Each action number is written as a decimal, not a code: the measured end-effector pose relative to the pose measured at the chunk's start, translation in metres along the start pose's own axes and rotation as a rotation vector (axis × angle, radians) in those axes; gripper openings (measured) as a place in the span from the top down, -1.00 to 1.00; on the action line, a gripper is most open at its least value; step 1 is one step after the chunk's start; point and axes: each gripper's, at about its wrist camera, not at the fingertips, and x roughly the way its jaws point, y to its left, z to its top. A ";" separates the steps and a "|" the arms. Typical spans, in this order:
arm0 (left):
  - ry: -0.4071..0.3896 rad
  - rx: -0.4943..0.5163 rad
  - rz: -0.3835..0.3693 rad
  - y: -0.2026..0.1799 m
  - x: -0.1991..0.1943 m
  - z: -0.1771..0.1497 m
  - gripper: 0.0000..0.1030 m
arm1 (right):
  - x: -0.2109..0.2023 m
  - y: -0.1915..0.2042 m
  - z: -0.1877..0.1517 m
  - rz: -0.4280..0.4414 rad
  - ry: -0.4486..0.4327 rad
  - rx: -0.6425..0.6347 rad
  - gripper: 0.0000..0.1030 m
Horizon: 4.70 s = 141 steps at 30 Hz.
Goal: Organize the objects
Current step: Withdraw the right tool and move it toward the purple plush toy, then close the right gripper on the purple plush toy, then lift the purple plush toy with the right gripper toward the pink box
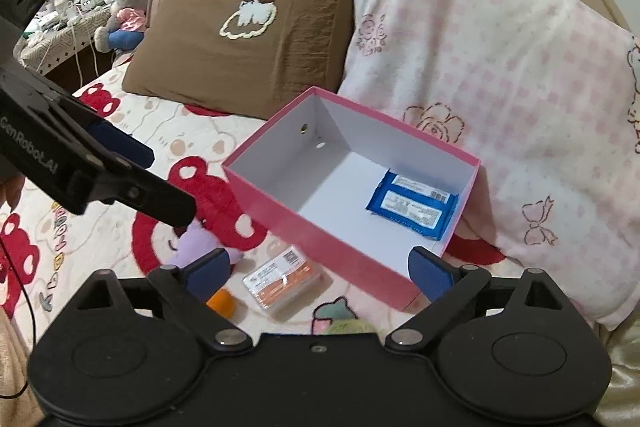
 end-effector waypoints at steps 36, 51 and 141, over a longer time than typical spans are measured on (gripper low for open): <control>-0.088 -0.027 0.079 0.084 0.023 -0.107 -0.93 | 0.024 0.067 -0.042 0.225 0.058 0.017 -0.93; -0.108 -0.075 0.059 0.127 0.037 -0.116 -0.90 | 0.076 0.123 -0.054 0.250 0.035 -0.087 -0.92; -0.097 -0.239 -0.135 0.176 0.121 -0.127 0.47 | 0.203 0.144 -0.066 0.170 0.051 -0.009 -0.09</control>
